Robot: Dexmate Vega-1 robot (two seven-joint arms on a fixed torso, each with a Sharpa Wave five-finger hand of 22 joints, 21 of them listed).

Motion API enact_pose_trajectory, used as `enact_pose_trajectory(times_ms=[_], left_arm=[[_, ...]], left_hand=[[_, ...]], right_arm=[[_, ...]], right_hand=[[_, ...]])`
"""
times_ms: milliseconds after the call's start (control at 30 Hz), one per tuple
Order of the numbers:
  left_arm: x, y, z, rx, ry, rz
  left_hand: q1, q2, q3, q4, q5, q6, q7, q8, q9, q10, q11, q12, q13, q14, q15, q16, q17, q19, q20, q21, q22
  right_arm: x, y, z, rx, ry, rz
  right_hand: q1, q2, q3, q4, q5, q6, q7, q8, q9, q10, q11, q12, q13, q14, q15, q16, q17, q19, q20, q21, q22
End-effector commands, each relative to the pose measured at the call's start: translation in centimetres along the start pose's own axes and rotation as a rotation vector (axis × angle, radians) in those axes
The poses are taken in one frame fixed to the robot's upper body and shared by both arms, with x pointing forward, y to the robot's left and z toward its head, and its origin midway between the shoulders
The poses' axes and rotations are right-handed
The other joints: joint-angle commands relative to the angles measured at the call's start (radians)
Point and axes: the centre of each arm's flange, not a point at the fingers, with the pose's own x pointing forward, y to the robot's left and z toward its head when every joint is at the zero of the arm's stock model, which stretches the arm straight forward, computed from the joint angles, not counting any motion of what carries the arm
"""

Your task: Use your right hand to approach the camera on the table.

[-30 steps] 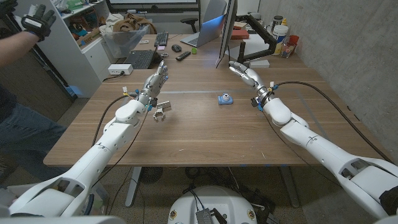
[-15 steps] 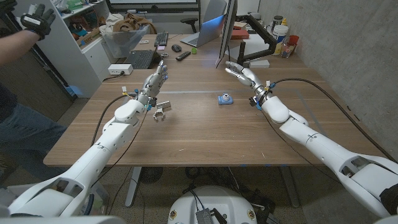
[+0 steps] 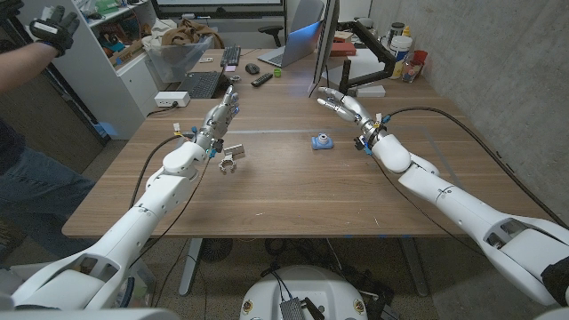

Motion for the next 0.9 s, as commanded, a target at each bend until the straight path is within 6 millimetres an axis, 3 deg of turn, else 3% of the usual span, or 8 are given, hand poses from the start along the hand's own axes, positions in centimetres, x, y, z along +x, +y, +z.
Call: enact_pose_trajectory(times_ms=[33, 900], left_arm=[[-0.19, 0.65, 0.15, -0.002, -0.005, 0.005], [-0.43, 0.74, 0.33, 0.017, 0.003, 0.015]], left_hand=[[0.01, 0.002, -0.005, 0.002, -0.001, 0.003, 0.002, 0.008, 0.003, 0.007, -0.003, 0.006, 0.006, -0.002, 0.001, 0.005, 0.003, 0.0, 0.007, 0.003, 0.003], [0.014, 0.002, -0.004, 0.001, -0.002, 0.005, 0.002, 0.006, 0.003, -0.001, -0.002, 0.003, 0.006, -0.007, -0.006, 0.003, 0.003, -0.01, 0.003, 0.0, 0.003]], right_arm=[[0.5, 0.39, 0.2, -0.057, -0.002, 0.017], [0.94, 1.32, 0.48, -0.212, 0.003, 0.047]], right_hand=[[0.014, 0.0, 0.001, -0.003, 0.003, 0.002, -0.004, 0.003, 0.005, 0.007, 0.0, 0.0, 0.002, 0.002, 0.006, 0.005, 0.003, -0.007, 0.003, -0.003, 0.002], [0.011, -0.009, -0.004, 0.005, 0.006, -0.007, 0.003, -0.002, 0.005, 0.001, 0.004, -0.002, 0.002, -0.012, 0.01, 0.001, 0.005, -0.035, 0.013, -0.003, 0.003]])
